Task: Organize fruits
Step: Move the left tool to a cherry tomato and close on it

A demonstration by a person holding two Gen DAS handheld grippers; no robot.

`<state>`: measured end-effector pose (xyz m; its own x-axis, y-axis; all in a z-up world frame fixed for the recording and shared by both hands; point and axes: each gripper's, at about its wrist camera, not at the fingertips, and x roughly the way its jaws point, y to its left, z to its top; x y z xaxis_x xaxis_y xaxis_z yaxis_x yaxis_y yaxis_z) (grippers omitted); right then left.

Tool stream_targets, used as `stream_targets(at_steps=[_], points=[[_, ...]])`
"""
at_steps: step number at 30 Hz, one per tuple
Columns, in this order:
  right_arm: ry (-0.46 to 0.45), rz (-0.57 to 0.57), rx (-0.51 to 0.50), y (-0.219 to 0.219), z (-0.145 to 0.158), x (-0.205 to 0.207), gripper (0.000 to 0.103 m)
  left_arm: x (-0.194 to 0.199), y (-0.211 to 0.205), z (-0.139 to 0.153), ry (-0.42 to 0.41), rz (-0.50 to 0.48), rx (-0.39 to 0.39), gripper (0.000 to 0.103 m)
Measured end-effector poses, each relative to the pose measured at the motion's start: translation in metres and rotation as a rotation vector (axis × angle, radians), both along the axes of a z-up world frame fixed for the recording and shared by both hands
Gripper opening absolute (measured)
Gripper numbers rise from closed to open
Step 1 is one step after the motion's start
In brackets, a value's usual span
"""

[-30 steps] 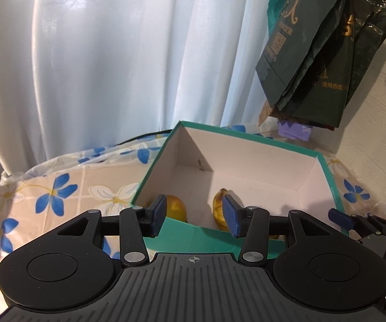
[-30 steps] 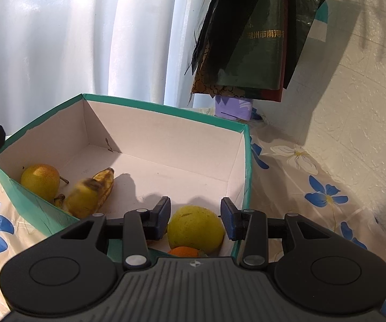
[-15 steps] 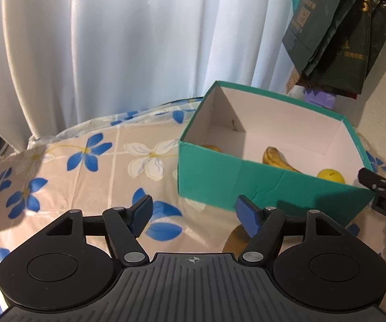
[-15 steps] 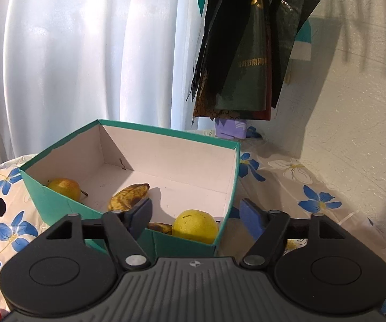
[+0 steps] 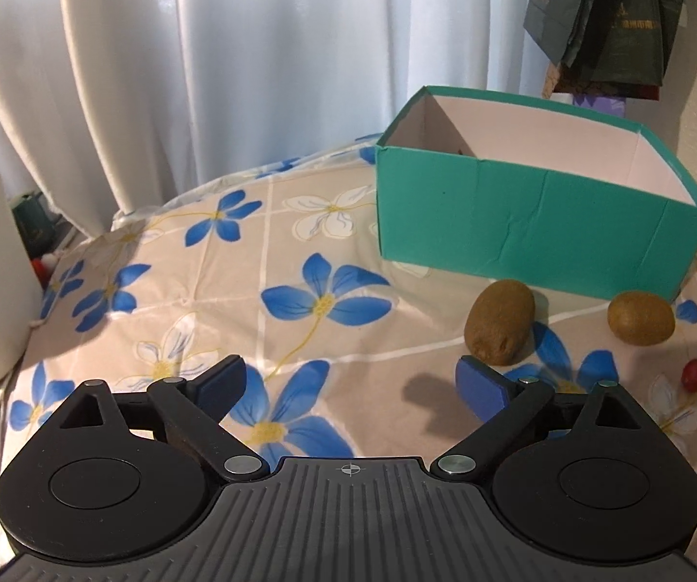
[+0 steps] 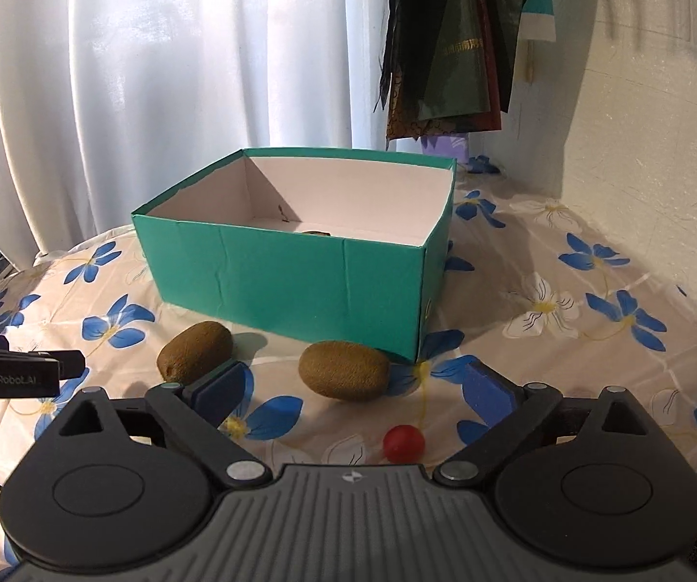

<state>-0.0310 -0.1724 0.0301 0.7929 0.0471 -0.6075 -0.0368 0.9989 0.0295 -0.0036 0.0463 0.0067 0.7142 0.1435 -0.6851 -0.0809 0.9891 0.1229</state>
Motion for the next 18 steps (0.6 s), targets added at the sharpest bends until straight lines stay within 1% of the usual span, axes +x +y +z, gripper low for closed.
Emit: stream_targets(at_steps=[2,4,6,10,12,15,18], points=[[-0.008,0.002,-0.018,0.005,0.001,-0.006,0.099,-0.01,-0.004,-0.007,-0.013,-0.017,0.045,0.097],[-0.005,0.006,-0.035,0.009,0.0,-0.011,0.099,-0.016,-0.008,-0.014,0.001,-0.041,0.065,0.097],[0.011,0.015,-0.039,0.013,-0.002,-0.015,0.099,-0.02,-0.01,-0.02,0.022,-0.061,0.06,0.096],[0.038,0.024,-0.042,0.018,-0.006,-0.017,0.099,-0.024,-0.01,-0.031,0.045,-0.06,0.049,0.095],[0.049,0.028,-0.049,0.019,-0.008,-0.019,0.099,-0.023,-0.009,-0.034,0.052,-0.059,0.044,0.091],[0.06,0.025,-0.063,0.022,-0.01,-0.021,0.099,-0.02,-0.005,-0.039,0.072,-0.046,0.011,0.087],[0.066,0.021,-0.077,0.022,-0.009,-0.024,0.099,-0.016,-0.002,-0.044,0.087,-0.036,-0.021,0.087]])
